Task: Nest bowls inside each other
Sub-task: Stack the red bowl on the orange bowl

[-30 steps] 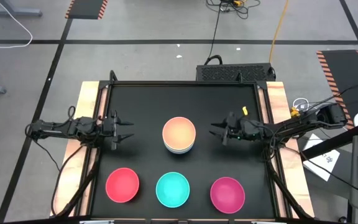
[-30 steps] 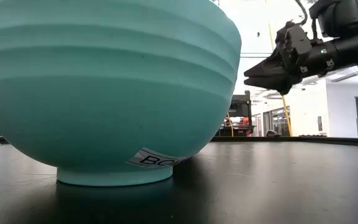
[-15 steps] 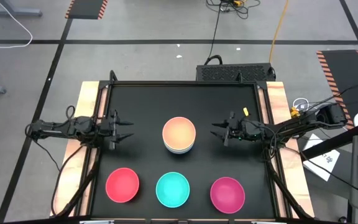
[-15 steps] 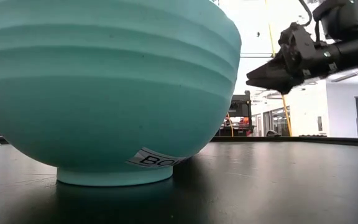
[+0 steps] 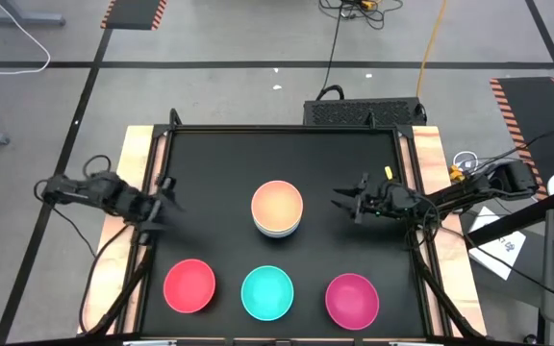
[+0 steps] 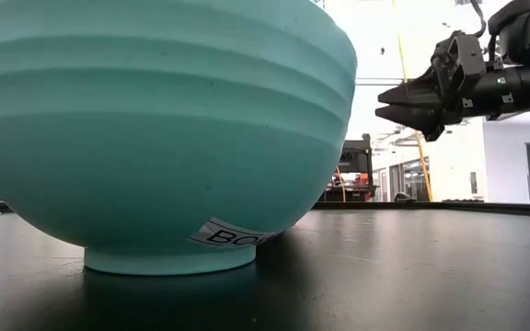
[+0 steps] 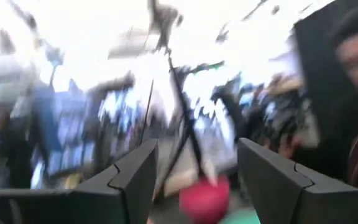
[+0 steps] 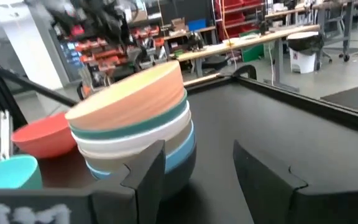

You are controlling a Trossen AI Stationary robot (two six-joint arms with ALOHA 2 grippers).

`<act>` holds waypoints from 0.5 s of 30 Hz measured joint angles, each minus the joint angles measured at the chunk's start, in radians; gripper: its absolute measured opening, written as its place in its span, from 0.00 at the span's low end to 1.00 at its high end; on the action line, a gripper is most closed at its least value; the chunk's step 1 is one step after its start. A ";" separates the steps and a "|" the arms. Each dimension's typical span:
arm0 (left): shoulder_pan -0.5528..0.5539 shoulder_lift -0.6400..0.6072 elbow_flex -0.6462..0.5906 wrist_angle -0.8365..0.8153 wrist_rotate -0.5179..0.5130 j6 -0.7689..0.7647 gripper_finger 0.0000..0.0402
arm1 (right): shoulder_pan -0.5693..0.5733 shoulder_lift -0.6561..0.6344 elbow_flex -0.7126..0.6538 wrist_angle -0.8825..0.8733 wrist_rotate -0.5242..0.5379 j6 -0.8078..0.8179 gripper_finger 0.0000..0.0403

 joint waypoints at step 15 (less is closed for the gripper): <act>-0.071 0.495 0.713 -0.748 -0.450 -0.024 0.56 | 0.000 0.001 -0.002 -0.043 0.000 0.018 0.45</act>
